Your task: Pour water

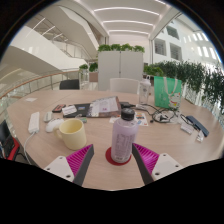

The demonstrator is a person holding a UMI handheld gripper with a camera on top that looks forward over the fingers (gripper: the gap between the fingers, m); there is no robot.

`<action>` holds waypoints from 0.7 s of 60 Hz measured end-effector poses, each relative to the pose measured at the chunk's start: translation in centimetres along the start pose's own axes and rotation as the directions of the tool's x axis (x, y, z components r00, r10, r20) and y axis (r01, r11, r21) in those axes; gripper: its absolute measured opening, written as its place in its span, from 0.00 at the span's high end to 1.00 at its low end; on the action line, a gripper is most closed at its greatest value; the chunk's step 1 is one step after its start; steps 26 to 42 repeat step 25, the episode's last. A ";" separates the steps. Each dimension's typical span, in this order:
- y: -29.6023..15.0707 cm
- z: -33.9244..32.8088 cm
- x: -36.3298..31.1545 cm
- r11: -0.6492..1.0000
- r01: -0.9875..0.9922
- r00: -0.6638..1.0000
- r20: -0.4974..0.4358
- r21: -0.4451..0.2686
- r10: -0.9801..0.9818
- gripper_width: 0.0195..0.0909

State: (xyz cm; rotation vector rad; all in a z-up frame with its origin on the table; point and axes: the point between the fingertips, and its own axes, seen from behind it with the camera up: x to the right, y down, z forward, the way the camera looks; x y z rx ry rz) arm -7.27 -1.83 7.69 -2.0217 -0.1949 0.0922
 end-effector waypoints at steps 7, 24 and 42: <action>-0.2 -6.6 -2.6 1.000 0.018 0.997 -0.071 0.004 -0.017 0.11; -1.5 -19.9 -9.5 0.999 0.024 0.975 -0.222 -0.025 -0.029 0.10; -1.8 -20.4 -9.8 0.999 0.028 0.974 -0.225 -0.024 -0.033 0.10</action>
